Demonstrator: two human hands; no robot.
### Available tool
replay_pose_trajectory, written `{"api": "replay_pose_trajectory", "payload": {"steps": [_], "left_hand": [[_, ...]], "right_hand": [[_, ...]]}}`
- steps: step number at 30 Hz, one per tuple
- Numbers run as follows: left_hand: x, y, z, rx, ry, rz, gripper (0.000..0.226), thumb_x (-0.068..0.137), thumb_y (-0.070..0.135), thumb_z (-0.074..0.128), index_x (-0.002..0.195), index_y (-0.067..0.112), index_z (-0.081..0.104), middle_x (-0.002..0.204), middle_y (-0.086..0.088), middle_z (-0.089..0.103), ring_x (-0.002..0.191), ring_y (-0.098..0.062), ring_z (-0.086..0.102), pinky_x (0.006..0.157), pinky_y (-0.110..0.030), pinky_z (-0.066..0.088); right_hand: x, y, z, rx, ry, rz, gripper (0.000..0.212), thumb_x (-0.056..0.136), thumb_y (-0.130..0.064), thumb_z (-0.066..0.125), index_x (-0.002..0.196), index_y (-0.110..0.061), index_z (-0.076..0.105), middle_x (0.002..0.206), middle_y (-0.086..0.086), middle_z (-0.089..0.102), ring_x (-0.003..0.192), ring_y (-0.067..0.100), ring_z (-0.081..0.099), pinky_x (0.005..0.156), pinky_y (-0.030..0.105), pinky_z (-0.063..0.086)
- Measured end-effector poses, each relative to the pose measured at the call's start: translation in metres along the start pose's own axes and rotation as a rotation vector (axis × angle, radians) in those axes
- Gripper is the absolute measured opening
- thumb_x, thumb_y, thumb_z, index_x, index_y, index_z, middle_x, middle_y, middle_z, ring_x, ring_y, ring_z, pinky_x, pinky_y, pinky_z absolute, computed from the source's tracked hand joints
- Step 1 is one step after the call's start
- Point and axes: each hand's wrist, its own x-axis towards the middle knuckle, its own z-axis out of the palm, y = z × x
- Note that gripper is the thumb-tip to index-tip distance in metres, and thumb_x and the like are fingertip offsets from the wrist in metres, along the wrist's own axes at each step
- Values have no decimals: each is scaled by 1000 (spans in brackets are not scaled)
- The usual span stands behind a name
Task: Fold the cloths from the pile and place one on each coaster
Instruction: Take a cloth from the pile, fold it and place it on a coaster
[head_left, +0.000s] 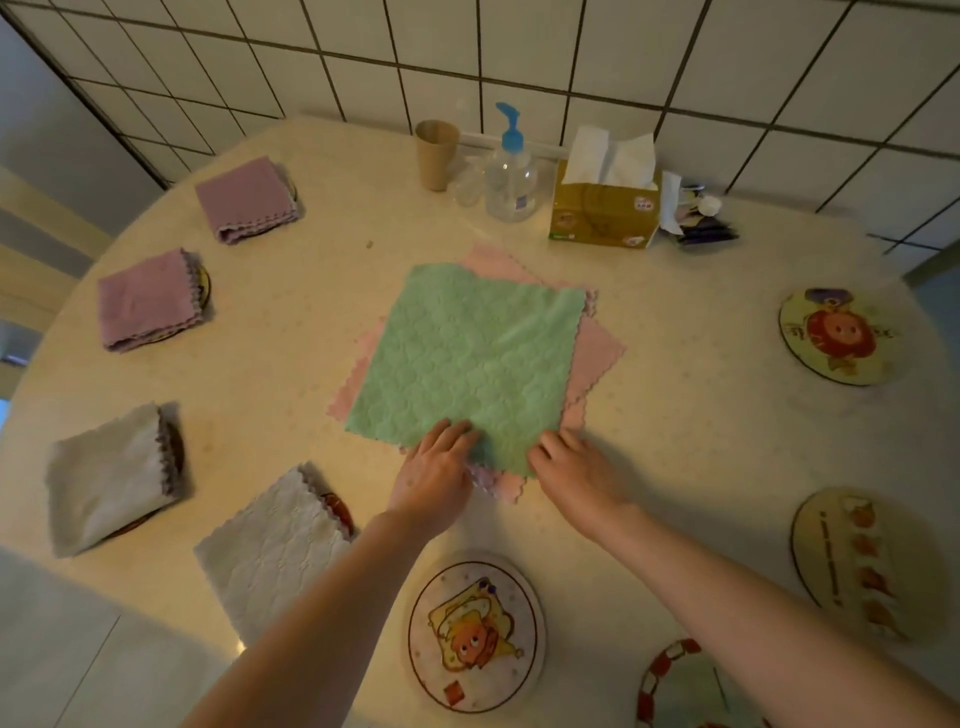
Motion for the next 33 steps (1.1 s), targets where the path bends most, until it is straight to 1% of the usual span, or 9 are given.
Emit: {"api": "replay_pose_trajectory", "payload": {"steps": [4, 9, 12, 15, 20, 24, 26, 29, 33], "left_hand": [[9, 0, -8, 42, -48, 2, 56, 92, 22, 50, 146, 26, 35, 153, 8, 31, 142, -20, 23, 112, -38, 30], [18, -8, -12, 127, -15, 95, 51, 84, 29, 60, 134, 25, 52, 139, 4, 49, 124, -26, 44, 94, -39, 47], [22, -15, -12, 153, 16, 136, 48, 79, 42, 62, 124, 27, 60, 127, 6, 55, 112, -27, 51, 82, -40, 51], [25, -17, -13, 188, 86, 186, 44, 75, 53, 57, 110, 29, 65, 112, 6, 61, 98, -25, 56, 69, -38, 53], [32, -26, -25, 182, 159, 145, 38, 66, 25, 77, 101, 18, 64, 98, -3, 60, 85, -30, 61, 55, -38, 51], [34, -54, -48, 54, 235, -82, 50, 67, 24, 79, 113, 12, 67, 117, -9, 60, 99, -38, 57, 73, -46, 54], [34, -62, -64, -9, 277, -167, 60, 73, 23, 73, 131, 18, 57, 136, -5, 52, 113, -37, 52, 87, -45, 49], [28, -55, -82, -113, 382, -194, 60, 85, 18, 57, 142, 27, 42, 151, 4, 36, 128, -28, 42, 92, -44, 48], [8, -39, -84, -139, 474, -87, 51, 95, 11, 47, 143, 25, 42, 153, 0, 35, 133, -28, 38, 98, -44, 46]], "right_hand": [[5, -1, 1, 17, 32, 0, 32, 56, -28, 80, 77, -16, 59, 79, 1, 58, 74, 24, 59, 53, 33, 46], [11, 2, 3, -14, 80, -37, 34, 48, -10, 78, 75, -16, 59, 76, 2, 55, 69, 25, 57, 50, 32, 44], [13, 1, 0, -17, 119, -5, 25, 52, -19, 75, 71, -18, 59, 74, 0, 56, 69, 24, 57, 56, 33, 45], [21, -1, -20, 137, 183, 64, 15, 68, -31, 54, 75, -18, 53, 80, 1, 55, 73, 26, 56, 58, 35, 44], [39, 1, -66, 389, 353, 164, 10, 77, -26, 36, 79, -18, 41, 79, -2, 45, 53, 24, 46, 43, 40, 43], [39, 9, -88, 539, 419, 237, 5, 86, -14, 48, 86, -14, 43, 83, 4, 59, 62, 24, 55, 54, 41, 48], [34, 10, -98, 712, 398, 261, 9, 88, -11, 51, 87, -12, 42, 95, 12, 65, 78, 22, 62, 63, 32, 48], [22, 9, -107, 860, 448, 268, 12, 90, -10, 52, 86, -11, 41, 108, 10, 66, 99, 9, 61, 70, 22, 47], [-11, 11, -107, 839, 545, 224, 35, 89, -11, 54, 87, -43, 39, 109, 8, 65, 82, 12, 63, 68, 30, 51]]}}
